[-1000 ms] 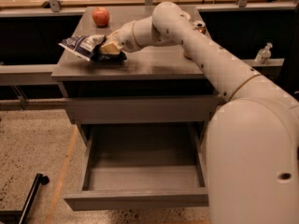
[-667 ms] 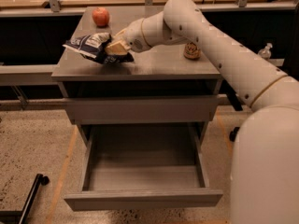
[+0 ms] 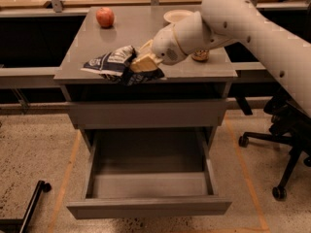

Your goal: Place blue chip bag into middle drawer

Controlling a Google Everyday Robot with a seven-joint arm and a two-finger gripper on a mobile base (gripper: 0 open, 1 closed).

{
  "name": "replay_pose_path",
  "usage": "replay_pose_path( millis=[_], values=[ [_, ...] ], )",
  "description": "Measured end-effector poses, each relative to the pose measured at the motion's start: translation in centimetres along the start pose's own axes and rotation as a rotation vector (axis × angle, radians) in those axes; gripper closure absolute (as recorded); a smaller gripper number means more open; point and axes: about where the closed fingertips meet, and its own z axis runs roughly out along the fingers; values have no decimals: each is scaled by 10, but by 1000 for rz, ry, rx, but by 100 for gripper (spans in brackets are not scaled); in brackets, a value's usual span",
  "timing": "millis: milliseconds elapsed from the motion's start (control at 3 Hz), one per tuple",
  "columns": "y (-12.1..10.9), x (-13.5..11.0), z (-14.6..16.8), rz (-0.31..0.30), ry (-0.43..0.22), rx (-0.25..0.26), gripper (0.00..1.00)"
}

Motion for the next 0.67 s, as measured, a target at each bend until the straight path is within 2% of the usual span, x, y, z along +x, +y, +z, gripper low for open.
replay_pose_path(
  millis=[333,667],
  values=[
    [38,42,-26,75,88,-51,100],
    [63,88,-15,150,176,-118,100]
  ],
)
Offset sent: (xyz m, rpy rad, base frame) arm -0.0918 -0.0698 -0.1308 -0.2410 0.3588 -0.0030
